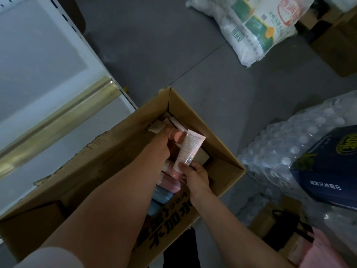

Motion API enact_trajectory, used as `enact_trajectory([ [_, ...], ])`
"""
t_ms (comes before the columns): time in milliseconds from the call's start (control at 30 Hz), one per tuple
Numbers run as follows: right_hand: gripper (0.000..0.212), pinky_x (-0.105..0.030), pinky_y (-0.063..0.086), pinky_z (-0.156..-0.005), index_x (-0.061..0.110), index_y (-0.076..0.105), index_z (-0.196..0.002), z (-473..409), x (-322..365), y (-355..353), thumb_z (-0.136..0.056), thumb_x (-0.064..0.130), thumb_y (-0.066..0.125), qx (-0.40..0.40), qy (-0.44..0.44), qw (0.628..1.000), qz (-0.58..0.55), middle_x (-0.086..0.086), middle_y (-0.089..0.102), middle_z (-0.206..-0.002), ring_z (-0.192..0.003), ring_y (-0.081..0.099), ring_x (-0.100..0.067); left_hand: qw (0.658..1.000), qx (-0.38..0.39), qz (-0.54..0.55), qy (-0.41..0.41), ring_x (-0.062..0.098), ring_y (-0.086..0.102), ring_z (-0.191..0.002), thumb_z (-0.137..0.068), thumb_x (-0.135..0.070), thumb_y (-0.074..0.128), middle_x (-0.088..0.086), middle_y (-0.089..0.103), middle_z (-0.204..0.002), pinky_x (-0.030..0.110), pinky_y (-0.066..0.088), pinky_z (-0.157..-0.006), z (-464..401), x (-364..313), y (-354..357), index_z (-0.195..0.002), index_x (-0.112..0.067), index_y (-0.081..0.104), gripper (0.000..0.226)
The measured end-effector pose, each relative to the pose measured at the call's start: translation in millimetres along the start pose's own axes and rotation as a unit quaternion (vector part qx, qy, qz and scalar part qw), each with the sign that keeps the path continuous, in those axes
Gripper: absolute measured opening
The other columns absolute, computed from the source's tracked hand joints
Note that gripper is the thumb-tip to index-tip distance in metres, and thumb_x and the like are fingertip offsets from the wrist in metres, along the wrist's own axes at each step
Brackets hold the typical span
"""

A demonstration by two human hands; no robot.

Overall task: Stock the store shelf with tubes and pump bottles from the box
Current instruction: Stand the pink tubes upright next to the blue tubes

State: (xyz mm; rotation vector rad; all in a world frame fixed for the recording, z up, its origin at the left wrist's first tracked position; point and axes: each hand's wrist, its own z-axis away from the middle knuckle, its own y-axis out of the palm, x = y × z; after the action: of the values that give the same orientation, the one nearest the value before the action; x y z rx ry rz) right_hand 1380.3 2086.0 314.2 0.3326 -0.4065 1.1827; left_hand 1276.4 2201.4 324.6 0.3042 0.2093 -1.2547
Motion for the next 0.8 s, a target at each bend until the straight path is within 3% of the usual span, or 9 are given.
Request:
enact_trajectory([
  [100, 0.033, -0.031, 0.059, -0.078, 0.019, 0.063, -0.116, 10, 4, 1, -0.086, 0.017, 0.076, 0.0, -0.007, 1.0, 0.015, -0.004, 0.074, -0.105, -0.091, 0.073, -0.019, 0.999, -0.01, 0.046, -0.013, 0.031, 0.066, -0.093, -0.083, -0.027, 0.074, 0.018, 0.07, -0.101, 0.045, 0.055, -0.087, 10, 17, -24, -0.102, -0.009, 0.066, 0.027],
  [200, 0.03, -0.033, 0.06, -0.079, 0.019, 0.064, -0.114, 28, 13, 4, -0.086, 0.018, 0.075, 0.005, -0.024, 0.999, 0.042, -0.004, 0.075, -0.103, -0.09, 0.073, -0.019, 0.996, -0.008, 0.081, -0.028, 0.036, 0.064, -0.102, -0.084, -0.025, 0.074, 0.021, 0.067, -0.111, 0.051, 0.05, -0.097, 21, 33, -43, -0.107, -0.007, 0.064, 0.031],
  [267, 0.03, -0.034, 0.061, -0.076, 0.016, 0.064, -0.115, 41, 18, 5, -0.087, 0.016, 0.075, 0.013, -0.034, 0.998, 0.055, -0.006, 0.075, -0.101, -0.088, 0.074, -0.021, 0.995, -0.018, 0.093, -0.013, 0.035, 0.063, -0.102, -0.085, -0.024, 0.073, 0.02, 0.067, -0.11, 0.051, 0.05, -0.097, 32, 44, -53, -0.104, -0.008, 0.064, 0.026],
  [467, 0.023, -0.025, 0.055, -0.062, 0.023, 0.062, -0.11, 96, 44, 17, -0.091, 0.013, 0.07, 0.062, -0.084, 0.992, 0.067, 0.0, 0.072, -0.101, -0.086, 0.072, -0.016, 0.991, -0.034, 0.108, 0.075, 0.033, 0.07, -0.099, -0.08, -0.021, 0.079, 0.017, 0.072, -0.107, 0.052, 0.056, -0.088, 80, 43, -88, -0.119, -0.007, 0.064, 0.044],
  [533, 0.023, -0.031, 0.059, -0.068, 0.021, 0.063, -0.11, 116, 54, 29, -0.09, 0.014, 0.072, 0.077, -0.105, 0.989, 0.075, -0.003, 0.072, -0.103, -0.092, 0.072, -0.021, 0.984, -0.037, 0.126, 0.119, 0.031, 0.071, -0.092, -0.082, -0.019, 0.077, 0.018, 0.072, -0.107, 0.046, 0.06, -0.079, 112, 33, -98, -0.12, -0.003, 0.063, 0.043],
  [633, 0.032, -0.05, 0.058, -0.09, 0.019, 0.065, -0.115, 149, 69, 53, -0.085, 0.016, 0.076, 0.103, -0.135, 0.982, 0.087, -0.009, 0.074, -0.108, -0.1, 0.071, -0.029, 0.968, -0.038, 0.163, 0.189, 0.024, 0.071, -0.086, -0.089, -0.011, 0.069, 0.016, 0.07, -0.109, 0.032, 0.059, -0.061, 161, 14, -109, -0.119, -0.003, 0.061, 0.032],
  [733, 0.033, -0.057, 0.054, -0.095, 0.016, 0.069, -0.108, 179, 86, 77, -0.077, 0.023, 0.077, 0.149, -0.192, 0.964, 0.106, -0.01, 0.076, -0.102, -0.099, 0.072, -0.031, 0.95, -0.053, 0.159, 0.262, 0.03, 0.07, -0.095, -0.087, -0.01, 0.071, 0.018, 0.07, -0.113, 0.044, 0.059, -0.08, 202, -4, -120, -0.121, -0.004, 0.059, 0.037],
  [800, 0.022, -0.051, 0.056, -0.093, 0.018, 0.069, -0.104, 203, 98, 94, -0.083, 0.019, 0.075, 0.176, -0.217, 0.954, 0.112, -0.008, 0.076, -0.102, -0.097, 0.073, -0.029, 0.938, -0.062, 0.173, 0.294, 0.031, 0.069, -0.099, -0.086, -0.008, 0.071, 0.017, 0.068, -0.118, 0.046, 0.057, -0.083, 230, -16, -129, -0.123, -0.004, 0.057, 0.039],
])
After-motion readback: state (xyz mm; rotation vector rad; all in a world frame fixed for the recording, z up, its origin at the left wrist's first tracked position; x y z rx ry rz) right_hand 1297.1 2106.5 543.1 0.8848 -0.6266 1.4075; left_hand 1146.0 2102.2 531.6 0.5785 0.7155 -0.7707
